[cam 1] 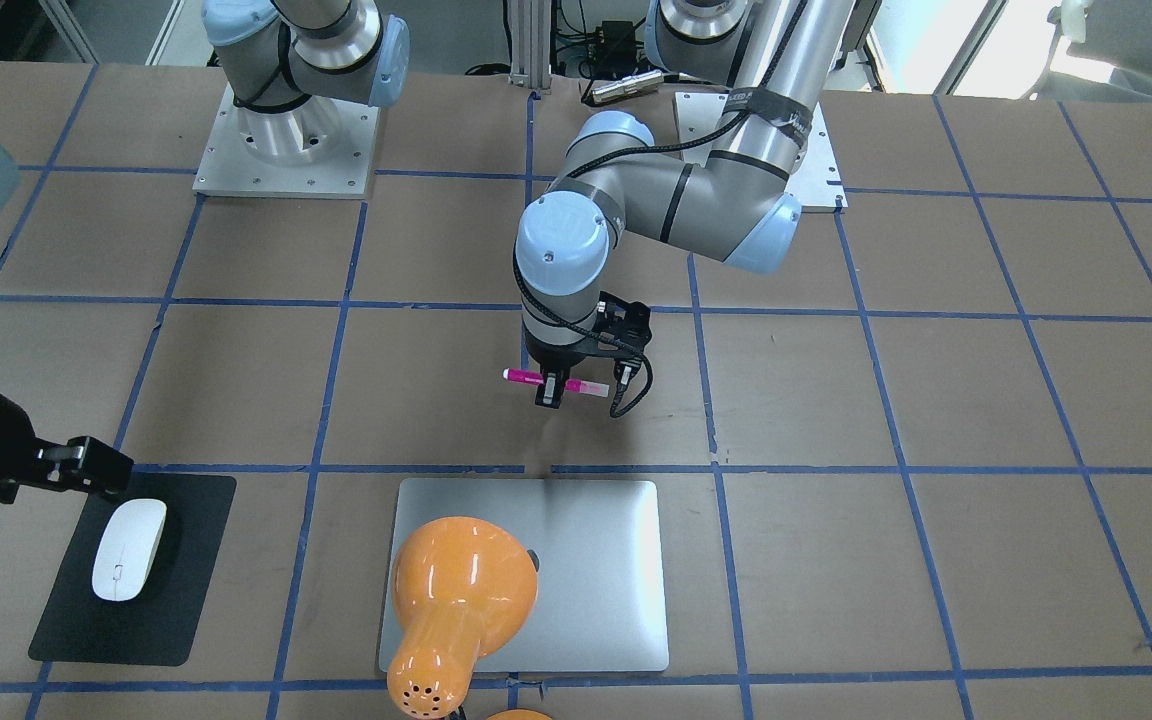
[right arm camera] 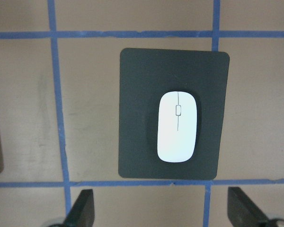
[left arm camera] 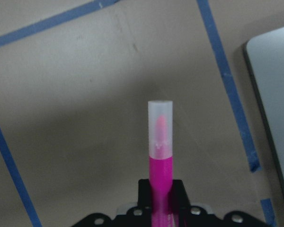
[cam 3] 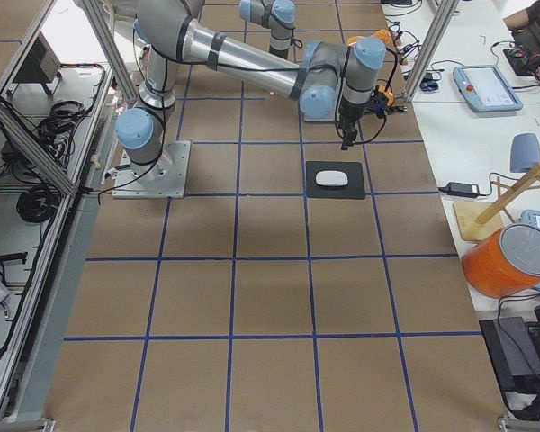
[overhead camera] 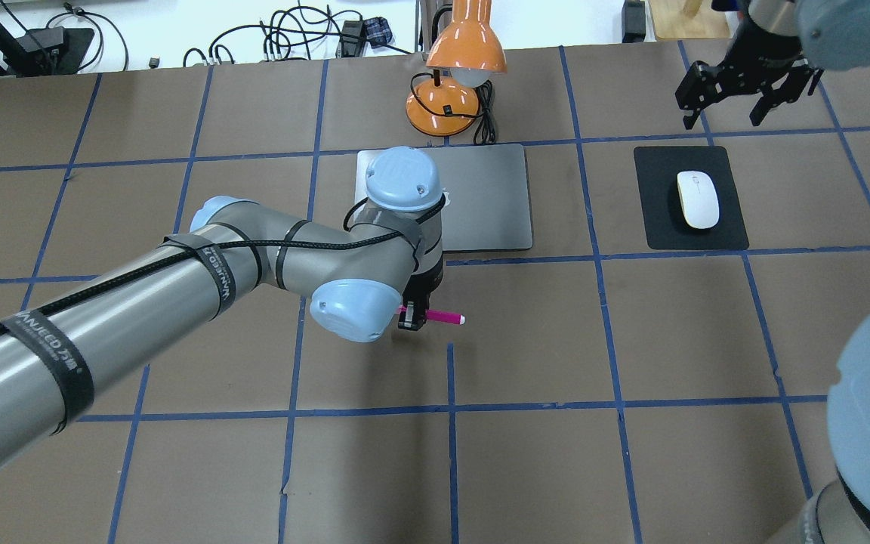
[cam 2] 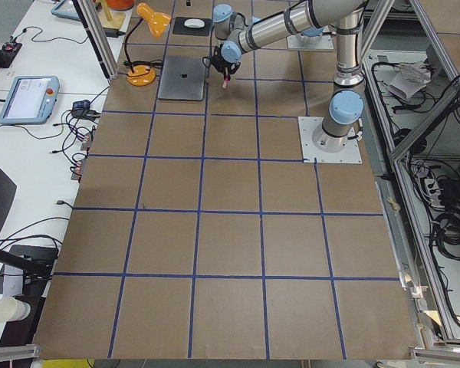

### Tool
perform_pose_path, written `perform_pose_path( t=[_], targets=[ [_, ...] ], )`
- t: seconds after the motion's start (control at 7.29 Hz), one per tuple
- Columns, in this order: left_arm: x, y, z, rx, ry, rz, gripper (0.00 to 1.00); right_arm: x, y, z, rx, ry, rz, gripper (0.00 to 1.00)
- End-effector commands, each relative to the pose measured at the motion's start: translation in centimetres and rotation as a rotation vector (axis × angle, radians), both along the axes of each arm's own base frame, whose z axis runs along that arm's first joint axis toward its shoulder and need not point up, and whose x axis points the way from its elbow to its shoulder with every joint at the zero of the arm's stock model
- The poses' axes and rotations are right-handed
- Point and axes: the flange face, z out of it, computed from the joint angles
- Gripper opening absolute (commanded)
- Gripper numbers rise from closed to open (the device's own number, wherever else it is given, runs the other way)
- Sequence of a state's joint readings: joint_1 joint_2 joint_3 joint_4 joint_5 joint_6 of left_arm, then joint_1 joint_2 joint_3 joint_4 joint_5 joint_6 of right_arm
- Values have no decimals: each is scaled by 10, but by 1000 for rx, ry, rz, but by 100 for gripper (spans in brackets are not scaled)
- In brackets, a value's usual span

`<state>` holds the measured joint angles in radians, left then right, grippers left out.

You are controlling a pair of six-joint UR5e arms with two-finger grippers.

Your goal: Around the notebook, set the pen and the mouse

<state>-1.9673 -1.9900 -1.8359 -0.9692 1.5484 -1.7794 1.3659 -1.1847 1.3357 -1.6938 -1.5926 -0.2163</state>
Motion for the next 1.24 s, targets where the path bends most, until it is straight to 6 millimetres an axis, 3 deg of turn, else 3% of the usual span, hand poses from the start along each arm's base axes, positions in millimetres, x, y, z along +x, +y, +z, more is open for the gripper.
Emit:
perform_pose_path(
  t=[0.0,0.14,0.27,0.41,0.55,0.69,0.82,1.1],
  targets=[
    [-20,-11,-16,-8,30,33,0,48,29,76,-37,11,18,100],
    [-25,-9,-23,0,25,24,0,80,31,79,-50,13,22,100],
    [-24,-8,-23,2,8,20,83,90,30,75,-45,11,19,100],
    [-24,-7,-20,0,4,4,100,89,29,72,-40,11,19,100],
    [-21,-11,3,-36,23,-23,100,89,29,74,-43,11,19,100],
    [-17,-15,34,-93,26,-328,100,89,29,73,-42,11,21,100],
    [2,-18,77,-69,20,-657,100,92,34,80,-50,10,18,100],
    [65,-35,178,-67,36,-997,100,103,40,81,-39,12,35,100]
  ],
)
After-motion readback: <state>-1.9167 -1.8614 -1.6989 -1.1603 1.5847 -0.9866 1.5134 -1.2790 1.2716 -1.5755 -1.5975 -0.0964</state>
